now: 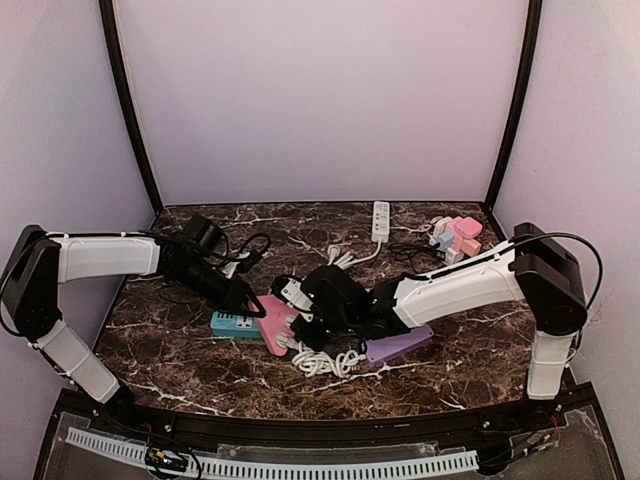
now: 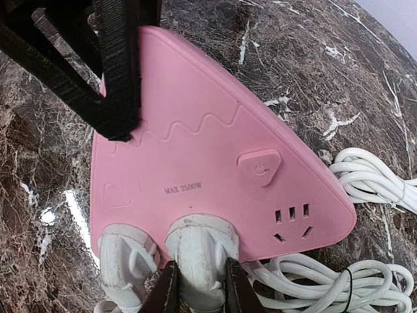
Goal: Pull the plug off the socket
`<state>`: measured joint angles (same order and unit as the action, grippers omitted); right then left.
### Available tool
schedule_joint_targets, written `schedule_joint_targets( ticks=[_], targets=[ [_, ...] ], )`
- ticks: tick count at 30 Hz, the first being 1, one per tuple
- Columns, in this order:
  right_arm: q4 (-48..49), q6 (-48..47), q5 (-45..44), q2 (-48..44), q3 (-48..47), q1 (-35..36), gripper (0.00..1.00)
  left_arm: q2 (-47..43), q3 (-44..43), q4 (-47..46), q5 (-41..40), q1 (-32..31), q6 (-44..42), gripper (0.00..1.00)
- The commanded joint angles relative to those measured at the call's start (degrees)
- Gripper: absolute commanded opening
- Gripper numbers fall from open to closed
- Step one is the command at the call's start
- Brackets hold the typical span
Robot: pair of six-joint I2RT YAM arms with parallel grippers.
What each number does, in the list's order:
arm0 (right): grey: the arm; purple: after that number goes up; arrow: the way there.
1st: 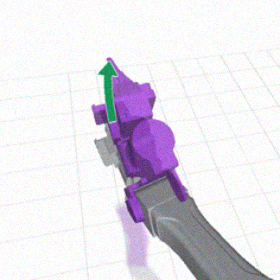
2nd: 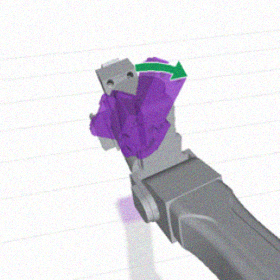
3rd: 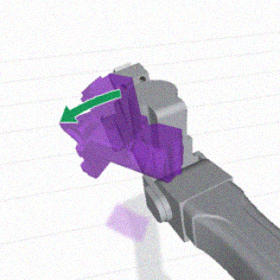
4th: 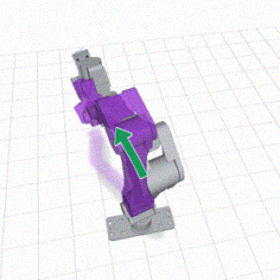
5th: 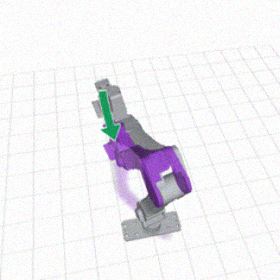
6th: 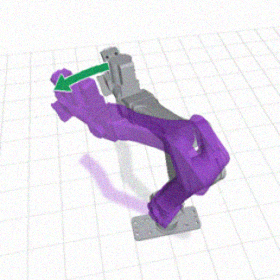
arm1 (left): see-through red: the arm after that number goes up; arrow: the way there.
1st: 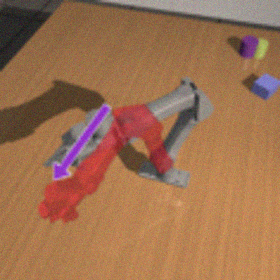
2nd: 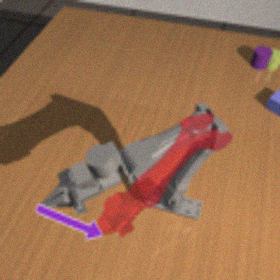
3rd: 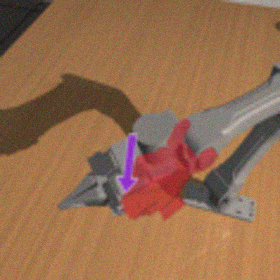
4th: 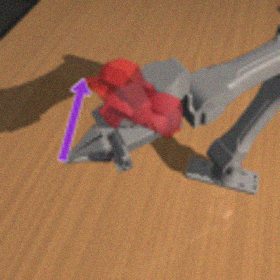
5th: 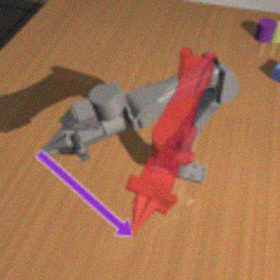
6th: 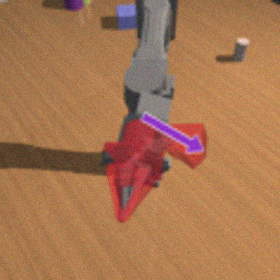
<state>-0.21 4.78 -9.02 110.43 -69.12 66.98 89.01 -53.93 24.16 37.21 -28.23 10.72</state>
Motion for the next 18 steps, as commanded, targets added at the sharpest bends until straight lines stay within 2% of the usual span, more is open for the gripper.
schedule_joint_targets(
  ticks=[1,10,18],
  targets=[
    [0.65,-0.67,-2.61,1.36,-1.37,1.39,0.02,-1.11,0.85,0.62,-3.34,0.54,-1.16,0.16],
    [2.88,-0.32,-1.35,-0.19,-0.14,1.58,0.00,-0.91,0.85,0.62,-3.31,0.55,-1.26,0.16],
    [6.19,1.83,6.99,-1.97,2.01,-0.51,0.00,-0.72,0.85,0.62,-2.86,0.55,-1.39,0.16]
  ],
)
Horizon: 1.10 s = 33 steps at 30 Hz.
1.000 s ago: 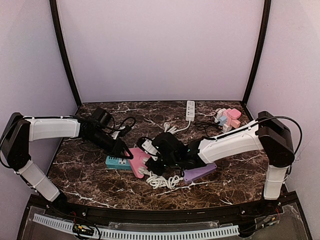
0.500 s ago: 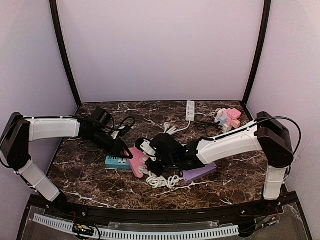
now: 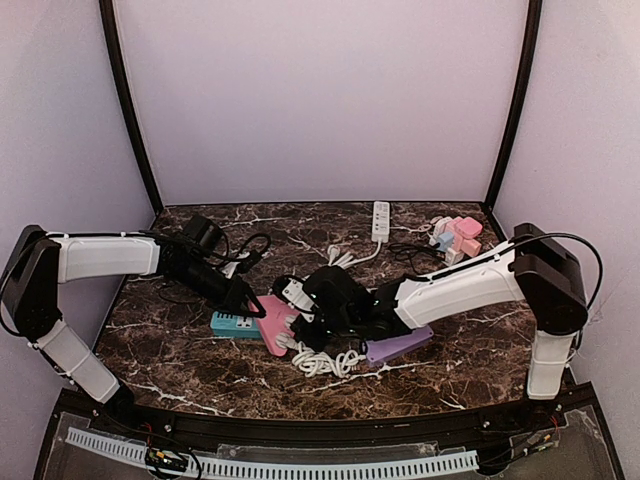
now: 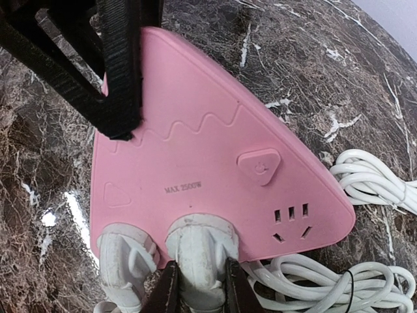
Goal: Pull the plug off the socket
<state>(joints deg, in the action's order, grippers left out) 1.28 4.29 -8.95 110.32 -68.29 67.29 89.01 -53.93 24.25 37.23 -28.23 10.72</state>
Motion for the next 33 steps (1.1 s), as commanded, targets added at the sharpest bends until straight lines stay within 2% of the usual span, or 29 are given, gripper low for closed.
schedule_joint_targets(
  ticks=[1,7,16,24,33],
  targets=[
    [5.51,2.73,8.26,-2.13,1.63,-1.22,0.00,-0.75,0.85,0.53,-2.83,0.55,-1.40,0.16],
    [8.70,5.16,14.70,-3.68,4.24,-3.90,0.00,-0.69,0.90,0.45,-2.69,0.59,-1.38,0.16],
    [8.63,4.87,13.80,-3.96,4.34,-3.92,0.00,-0.65,0.86,0.51,-3.42,0.59,-1.30,0.16],
    [6.79,2.45,5.13,-4.10,3.37,-1.11,0.00,-0.19,0.51,2.32,-8.06,0.60,-1.42,0.13],
    [3.65,0.16,-5.58,-3.06,0.78,3.32,0.00,0.26,0.25,2.99,-9.46,0.69,-1.30,0.13]
  ],
)
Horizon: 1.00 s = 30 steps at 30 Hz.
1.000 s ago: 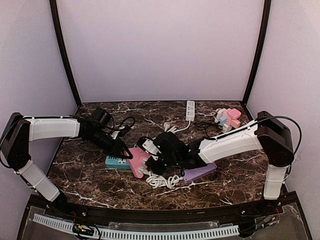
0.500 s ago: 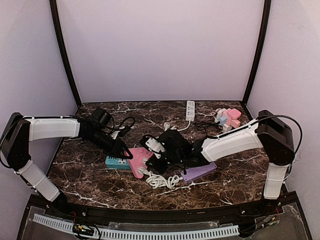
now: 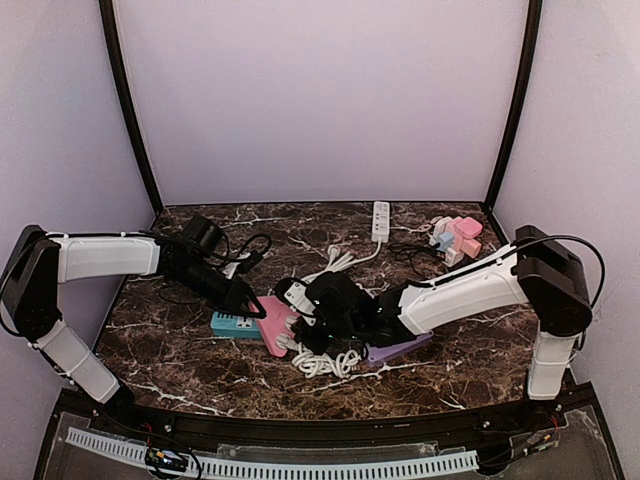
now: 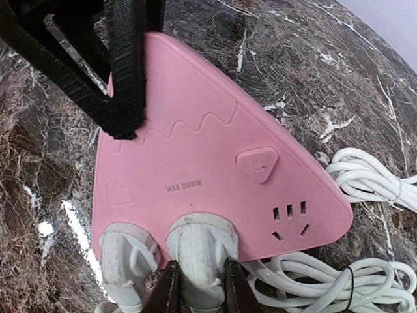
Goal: Pull the plug off the socket
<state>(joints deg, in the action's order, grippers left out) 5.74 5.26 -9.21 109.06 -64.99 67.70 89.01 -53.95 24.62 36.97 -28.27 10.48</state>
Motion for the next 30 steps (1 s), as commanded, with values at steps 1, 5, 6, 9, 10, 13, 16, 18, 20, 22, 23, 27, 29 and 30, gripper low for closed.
schedule_joint_targets(
  ticks=[1,5,6,9,10,13,16,18,20,22,23,27,29,30],
  targets=[
    [-1.40,-0.96,-6.38,-1.40,-3.02,3.34,0.00,0.23,0.26,2.62,-9.24,0.69,-1.07,0.13],
    [-3.42,-1.13,-9.97,0.07,-4.70,4.53,0.00,0.30,0.30,2.62,-9.37,0.68,-0.99,0.13],
    [-3.65,-1.13,-10.68,0.24,-4.85,4.73,0.00,0.29,0.27,2.62,-9.46,0.68,-0.97,0.13],
    [-3.85,-1.13,-12.12,0.37,-5.13,5.07,0.00,0.37,0.26,2.71,-9.53,0.67,-0.91,0.13],
    [-3.93,-1.14,-12.24,0.32,-5.22,5.08,0.00,0.37,0.25,2.71,-9.54,0.70,-0.90,0.13],
    [-3.82,-0.91,-11.98,0.15,-5.32,5.09,0.00,0.35,0.26,2.71,-9.56,0.68,-0.92,0.13],
    [-3.64,-0.33,-10.73,-0.12,-5.12,4.91,0.00,0.28,0.26,2.69,-9.37,0.69,-1.07,0.13],
    [-3.14,0.58,-9.18,-0.52,-4.66,4.52,0.00,0.22,0.25,2.57,-9.05,0.69,-1.20,0.13],
    [-2.30,1.60,-7.31,-1.20,-3.78,3.85,0.00,0.10,0.27,2.40,-8.76,0.68,-1.24,0.13],
    [-1.36,2.83,-4.29,-2.03,-2.83,2.81,0.00,0.00,0.42,1.96,-7.59,0.67,-1.28,0.14],
    [-0.82,3.47,-2.93,-2.47,-2.30,2.02,0.00,-0.31,0.51,1.36,-6.69,0.63,-1.26,0.14],
    [1.10,5.89,3.04,-3.92,-0.52,-0.66,0.00,-1.15,0.77,0.87,-6.35,0.59,-1.33,0.14],
    [2.17,7.33,6.24,-4.29,0.37,-2.02,0.00,-1.28,0.86,0.87,-6.33,0.59,-1.40,0.14],
    [2.73,8.14,7.94,-4.42,0.68,-2.77,0.00,-1.34,0.86,0.87,-6.26,0.54,-1.46,0.14]
  ],
)
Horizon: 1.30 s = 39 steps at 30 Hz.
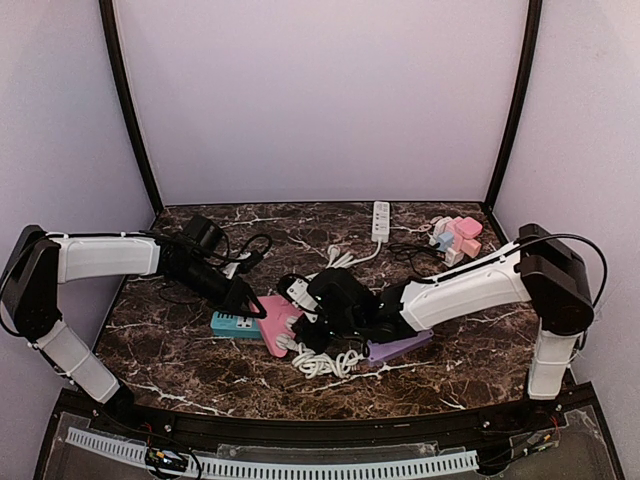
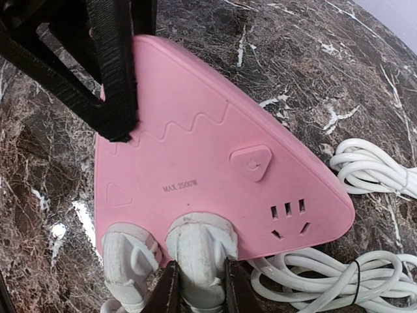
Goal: Pull the plug off the socket
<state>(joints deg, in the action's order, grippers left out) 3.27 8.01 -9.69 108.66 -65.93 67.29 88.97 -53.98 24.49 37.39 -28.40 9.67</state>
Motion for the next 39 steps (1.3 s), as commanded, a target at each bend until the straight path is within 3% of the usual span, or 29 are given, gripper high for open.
schedule_joint_targets(
  ticks=[1,7,13,32,39],
  targets=[
    [5.49,6.02,10.16,-4.11,1.80,-3.09,0.00,-1.32,0.89,1.00,-6.61,0.64,-0.69,0.14],
    [8.55,8.84,15.90,-4.50,3.45,-5.14,0.00,-1.10,0.90,1.03,-6.60,0.41,-0.78,0.14],
    [8.30,7.90,14.89,-4.60,3.46,-5.03,0.00,-0.76,0.68,1.69,-8.46,0.45,-0.79,0.14],
    [-0.27,-1.52,-6.54,-0.85,-3.72,4.02,0.00,0.82,-0.05,3.92,-11.71,1.20,-0.47,0.13],
    [-2.42,-3.31,-10.69,0.76,-5.90,5.98,0.00,1.07,-0.16,4.16,-12.08,1.71,-0.43,0.13]
  ],
)
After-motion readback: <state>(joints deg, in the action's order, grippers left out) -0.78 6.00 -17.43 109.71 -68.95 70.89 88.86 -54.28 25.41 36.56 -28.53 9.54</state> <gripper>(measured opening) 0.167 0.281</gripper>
